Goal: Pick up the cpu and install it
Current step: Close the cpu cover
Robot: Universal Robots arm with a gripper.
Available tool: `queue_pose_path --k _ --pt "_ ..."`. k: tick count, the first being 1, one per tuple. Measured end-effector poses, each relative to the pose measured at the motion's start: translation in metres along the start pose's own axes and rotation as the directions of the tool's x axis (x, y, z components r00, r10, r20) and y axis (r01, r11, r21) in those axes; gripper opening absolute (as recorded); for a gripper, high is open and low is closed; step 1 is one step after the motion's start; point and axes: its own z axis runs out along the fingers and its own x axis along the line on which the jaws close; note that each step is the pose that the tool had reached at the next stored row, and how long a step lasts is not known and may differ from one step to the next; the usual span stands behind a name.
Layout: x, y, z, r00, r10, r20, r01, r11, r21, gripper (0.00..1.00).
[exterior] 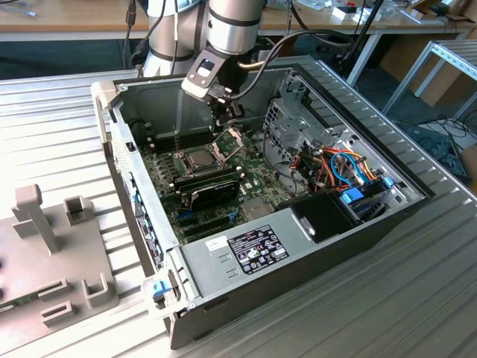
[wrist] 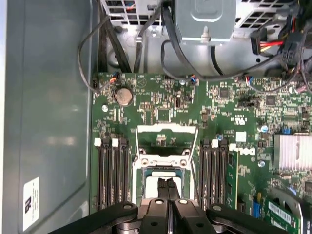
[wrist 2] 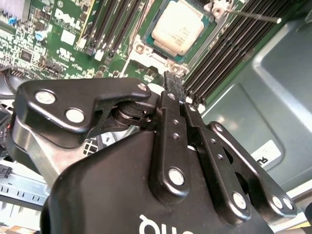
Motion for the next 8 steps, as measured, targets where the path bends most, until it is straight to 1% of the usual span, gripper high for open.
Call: queue_pose_path --k 3,5,7,8 --pt "-0.0001 0.0057 0.0002 1.0000 0.000 -0.0001 0.000 1.0000 0.0000 0.11" --pt "-0.0002 0.0109 0.0004 1.0000 0.000 -0.0001 0.000 1.0000 0.0000 0.11" --pt "-0.0003 0.0185 0.0007 1.0000 0.000 0.0000 0.000 1.0000 0.0000 0.11" --pt "-0.0003 0.0209 0.0008 1.0000 0.000 0.0000 0.000 1.0000 0.0000 0.11"
